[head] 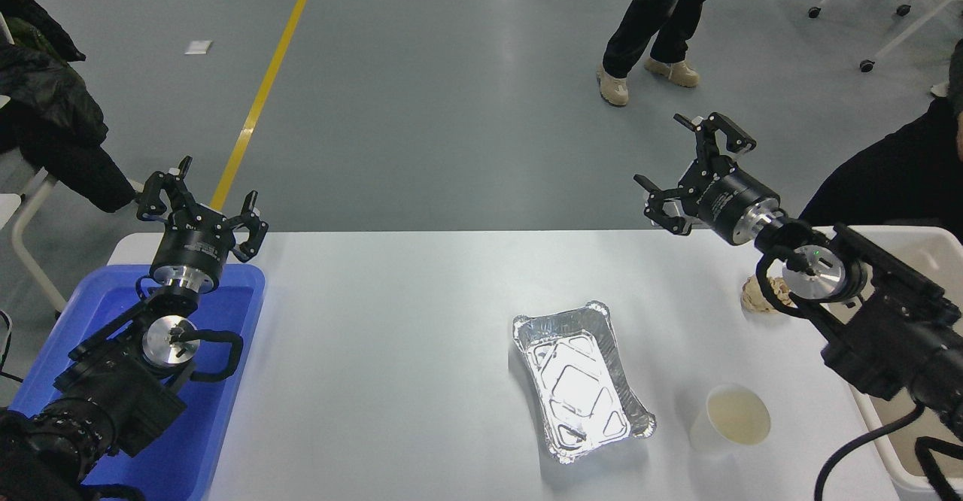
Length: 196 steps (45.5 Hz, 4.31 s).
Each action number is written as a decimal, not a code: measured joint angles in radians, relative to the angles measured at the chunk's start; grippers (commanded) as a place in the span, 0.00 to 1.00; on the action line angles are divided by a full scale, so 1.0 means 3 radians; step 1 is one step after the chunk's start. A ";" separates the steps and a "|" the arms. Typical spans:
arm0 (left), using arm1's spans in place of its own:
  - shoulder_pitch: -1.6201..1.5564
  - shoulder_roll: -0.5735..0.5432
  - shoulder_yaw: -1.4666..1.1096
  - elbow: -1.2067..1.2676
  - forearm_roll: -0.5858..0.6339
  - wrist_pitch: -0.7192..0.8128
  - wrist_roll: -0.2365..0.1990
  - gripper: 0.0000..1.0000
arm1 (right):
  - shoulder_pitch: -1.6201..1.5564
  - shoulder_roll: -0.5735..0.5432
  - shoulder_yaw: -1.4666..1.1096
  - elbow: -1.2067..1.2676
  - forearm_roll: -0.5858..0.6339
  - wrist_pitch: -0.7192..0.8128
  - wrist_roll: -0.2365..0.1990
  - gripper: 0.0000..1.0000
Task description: Pick up paper cup place in dustbin
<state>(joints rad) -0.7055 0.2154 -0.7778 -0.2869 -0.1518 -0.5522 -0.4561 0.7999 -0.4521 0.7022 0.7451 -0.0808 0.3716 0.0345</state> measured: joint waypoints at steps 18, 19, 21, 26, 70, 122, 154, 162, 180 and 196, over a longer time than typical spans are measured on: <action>0.0000 0.0001 0.0000 0.0000 0.0000 0.0000 0.0000 0.99 | 0.1038 -0.0891 -0.1783 0.0462 -0.0265 0.0013 0.0013 1.00; 0.0000 0.0001 0.0000 0.0000 0.0000 0.0000 0.0000 0.99 | 0.1113 -0.0922 -0.1896 0.0486 -0.0281 0.0012 0.0013 1.00; 0.0000 0.0001 0.0000 0.0000 0.0000 0.0000 0.0000 0.99 | 0.1284 -0.0985 -0.2151 0.0546 -0.0311 0.0014 0.0016 1.00; 0.0000 0.0001 0.0000 0.0000 0.0000 0.0000 0.0001 0.99 | 0.1725 -0.1131 -0.2829 0.0732 -0.0397 0.0043 0.0021 1.00; -0.0001 -0.0001 0.0000 0.0000 0.0000 0.0004 -0.0002 0.99 | 0.4951 -0.0951 -0.6534 0.2933 -0.1648 0.0647 0.0218 1.00; 0.0000 -0.0001 0.0005 0.0000 0.0000 0.0005 -0.0003 0.99 | 0.3997 -0.0392 -0.6230 0.2822 -0.1383 0.0489 0.0327 1.00; -0.0001 0.0000 0.0005 0.0000 0.0000 0.0005 0.0000 0.99 | 0.2777 -0.0351 -0.5823 0.2119 -0.2036 0.0069 0.0349 1.00; 0.0000 0.0000 0.0005 0.0000 0.0000 0.0005 -0.0002 0.99 | 0.2626 -0.0351 -0.5801 0.2025 -0.2138 0.0017 0.0357 1.00; -0.0001 -0.0002 0.0005 0.0000 0.0000 0.0005 -0.0003 0.99 | 0.2355 -0.0347 -0.5776 0.1855 -0.2240 -0.0095 0.0379 0.97; -0.0001 -0.0001 0.0003 0.0000 0.0000 0.0005 -0.0003 0.99 | 0.2171 -0.0342 -0.5687 0.1756 -0.2250 -0.0173 0.0401 0.40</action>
<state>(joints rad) -0.7057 0.2151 -0.7769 -0.2869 -0.1518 -0.5507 -0.4569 1.4513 -0.5547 -1.0040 1.2719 -0.7559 0.3198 0.1548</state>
